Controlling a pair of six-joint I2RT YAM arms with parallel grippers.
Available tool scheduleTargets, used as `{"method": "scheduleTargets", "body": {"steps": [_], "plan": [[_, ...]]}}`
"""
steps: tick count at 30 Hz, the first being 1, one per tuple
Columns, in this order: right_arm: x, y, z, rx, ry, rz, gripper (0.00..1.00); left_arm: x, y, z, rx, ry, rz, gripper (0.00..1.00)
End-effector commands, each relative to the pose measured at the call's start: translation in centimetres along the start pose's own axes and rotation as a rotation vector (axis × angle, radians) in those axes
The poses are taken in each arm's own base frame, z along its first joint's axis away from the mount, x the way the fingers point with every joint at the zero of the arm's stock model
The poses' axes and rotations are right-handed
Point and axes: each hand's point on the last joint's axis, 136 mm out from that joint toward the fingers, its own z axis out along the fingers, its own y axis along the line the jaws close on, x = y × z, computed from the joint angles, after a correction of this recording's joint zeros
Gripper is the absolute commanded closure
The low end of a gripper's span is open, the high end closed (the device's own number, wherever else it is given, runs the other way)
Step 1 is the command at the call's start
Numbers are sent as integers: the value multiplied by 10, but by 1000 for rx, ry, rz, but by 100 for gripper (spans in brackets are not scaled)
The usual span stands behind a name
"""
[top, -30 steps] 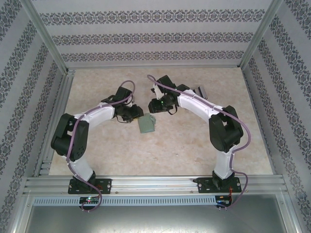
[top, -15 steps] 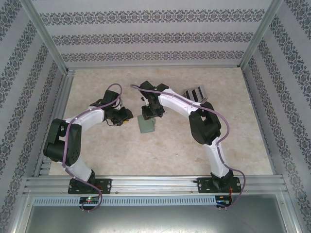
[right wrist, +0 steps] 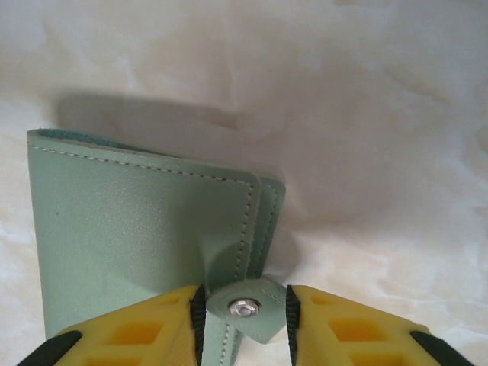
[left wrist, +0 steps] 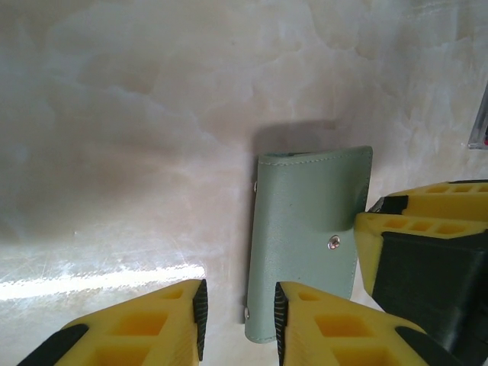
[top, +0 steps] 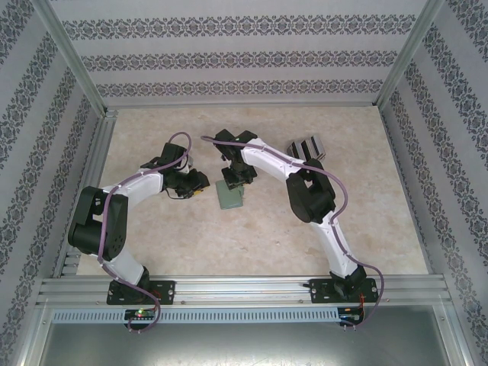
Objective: Put the credit cards into the card holder
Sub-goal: Close the button on the card holder.
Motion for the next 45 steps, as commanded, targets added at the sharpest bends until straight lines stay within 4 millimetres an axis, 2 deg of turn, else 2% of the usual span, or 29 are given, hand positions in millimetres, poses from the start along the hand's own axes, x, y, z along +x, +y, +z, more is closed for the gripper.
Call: {"method": "scheduleTargets", "body": {"steps": [1,11,23,30,39,45], "plan": [[2,6,-4,29,9,-11,64,-2,1,4,28,-2,7,68],[3,-1,0,95,21,-26,60,-1,4,11,36,14,1,68],[2,1,2,121,25,-38,75,2,6,18,52,28,-1,68],[4,1,-11,109,-8,-36,90,1,4,20,63,33,-3,68],[2,12,-30,-27,-130,18,92,16,10,37,85,100,-39,71],[5,11,-37,-97,-210,49,92,20,4,44,100,118,-40,71]]}}
